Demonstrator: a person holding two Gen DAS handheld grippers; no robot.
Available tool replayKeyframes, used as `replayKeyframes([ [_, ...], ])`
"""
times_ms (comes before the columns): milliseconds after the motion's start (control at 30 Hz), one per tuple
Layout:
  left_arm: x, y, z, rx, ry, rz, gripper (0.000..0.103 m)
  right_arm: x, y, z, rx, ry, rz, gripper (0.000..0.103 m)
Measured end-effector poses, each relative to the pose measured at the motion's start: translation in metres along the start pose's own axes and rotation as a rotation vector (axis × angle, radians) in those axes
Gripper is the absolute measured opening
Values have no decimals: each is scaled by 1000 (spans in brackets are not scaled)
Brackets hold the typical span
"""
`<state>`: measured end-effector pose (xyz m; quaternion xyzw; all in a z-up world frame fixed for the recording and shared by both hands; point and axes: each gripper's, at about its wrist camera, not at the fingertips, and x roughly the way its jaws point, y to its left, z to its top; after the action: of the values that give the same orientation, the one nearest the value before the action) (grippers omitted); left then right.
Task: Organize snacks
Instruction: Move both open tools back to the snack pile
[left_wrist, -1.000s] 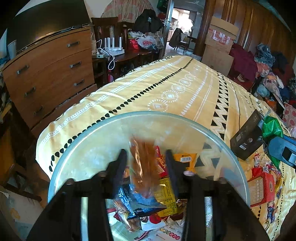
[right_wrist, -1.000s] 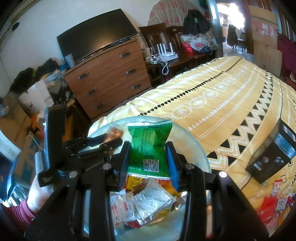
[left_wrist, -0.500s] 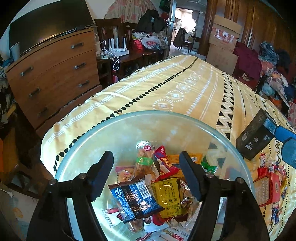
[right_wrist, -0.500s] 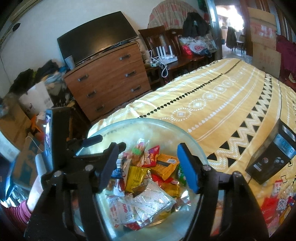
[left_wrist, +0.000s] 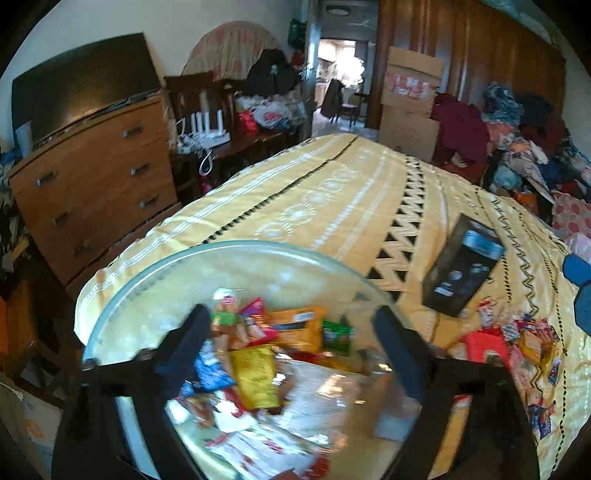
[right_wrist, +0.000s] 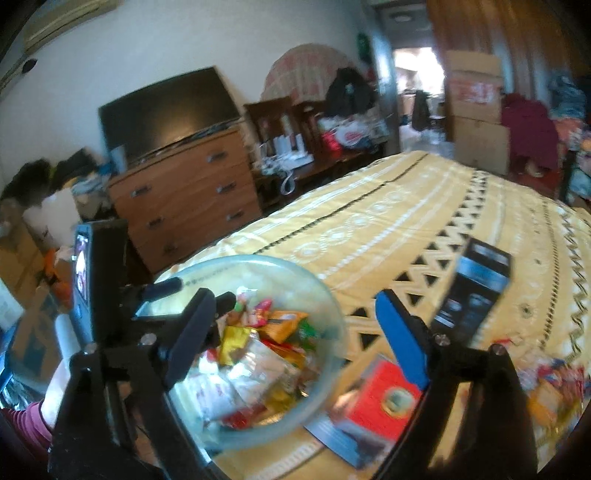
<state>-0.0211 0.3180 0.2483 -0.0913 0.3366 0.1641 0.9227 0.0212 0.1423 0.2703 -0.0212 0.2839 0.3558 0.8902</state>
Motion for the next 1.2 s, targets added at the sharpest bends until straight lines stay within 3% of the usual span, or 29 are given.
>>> replayKeyframes([
  [300, -33, -109, -36, 162, -16, -106, 99, -88, -58, -70, 71, -61, -248, 99],
  [500, -52, -210, -99, 357, 7, -289, 102, -121, -122, -162, 199, 56, -440, 100],
  [633, -34, -270, -150, 452, 120, -407, 102, -134, -158, -219, 300, 131, -504, 100],
  [767, 3, -304, -189, 496, 189, -395, 102, -139, -188, -261, 375, 177, -530, 100],
  [933, 62, -309, -221, 465, 258, -295, 102, -127, -214, -304, 422, 222, -526, 100],
  [1067, 87, -308, -239, 474, 267, -238, 102, -116, -229, -323, 438, 239, -533, 100],
  [1200, 97, -304, -243, 451, 268, -239, 102, -109, -237, -335, 450, 235, -535, 100],
])
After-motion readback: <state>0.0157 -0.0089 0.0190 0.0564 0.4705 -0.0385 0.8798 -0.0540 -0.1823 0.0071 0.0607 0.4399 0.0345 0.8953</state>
